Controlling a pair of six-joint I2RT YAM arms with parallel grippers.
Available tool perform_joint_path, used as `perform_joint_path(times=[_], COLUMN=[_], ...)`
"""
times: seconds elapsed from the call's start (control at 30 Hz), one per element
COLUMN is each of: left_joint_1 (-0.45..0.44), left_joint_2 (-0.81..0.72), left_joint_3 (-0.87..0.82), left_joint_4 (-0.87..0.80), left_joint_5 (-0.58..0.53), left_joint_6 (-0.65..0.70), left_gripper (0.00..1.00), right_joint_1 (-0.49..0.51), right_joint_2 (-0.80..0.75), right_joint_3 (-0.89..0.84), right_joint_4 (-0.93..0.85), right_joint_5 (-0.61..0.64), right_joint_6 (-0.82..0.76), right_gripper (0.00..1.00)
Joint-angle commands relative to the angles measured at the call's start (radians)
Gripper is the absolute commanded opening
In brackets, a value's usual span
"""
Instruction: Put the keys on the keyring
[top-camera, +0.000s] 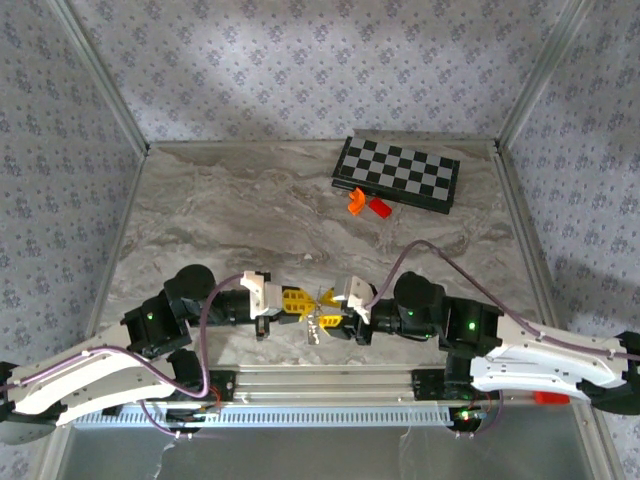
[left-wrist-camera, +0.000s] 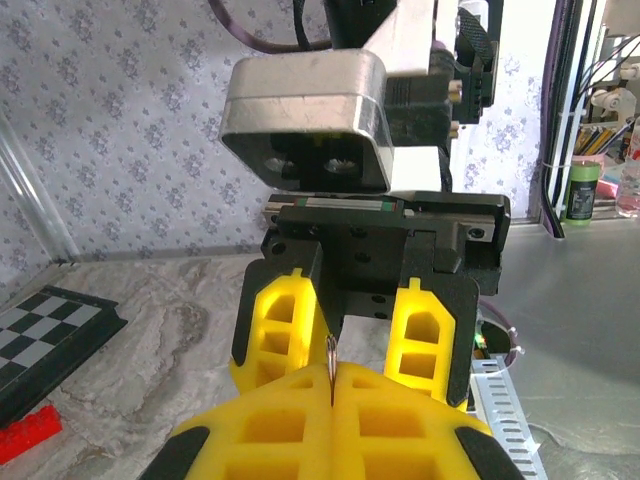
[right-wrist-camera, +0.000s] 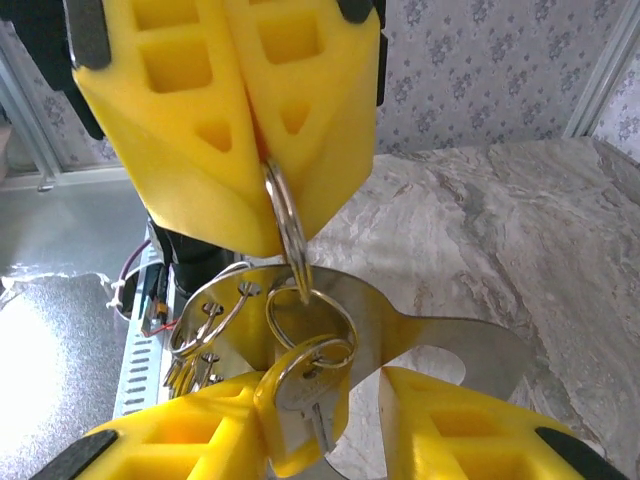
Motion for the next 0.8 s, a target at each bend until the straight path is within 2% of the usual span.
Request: perform_joint_path(times=[0.0, 0.27, 0.77], left_joint_1=[-0.002, -0.003, -0.003], left_joint_2=[-0.014, -0.012, -0.019], left_joint_3=[0.0, -0.013, -0.015], left_joint_4=[0.058, 0.072, 0.057], left_joint_5=[-0.006, -0.01, -0.033], left_joint_6=[-0.016, -0.02, -0.015], left_gripper=[0.0, 0.0, 0.0], right_joint_1=[0.004, 0.004, 0.005], right_joint_2=[-0.021, -0.009, -0.014], right_joint_3=[-0.022, -0.042, -0.026], right_joint_4=[0.102, 0.139, 0.081], right_joint_5=[-0.014, 0.005, 0.039], right_joint_6=[0.046, 0.052, 0.031], right_gripper=[0.35, 0.3, 0.02])
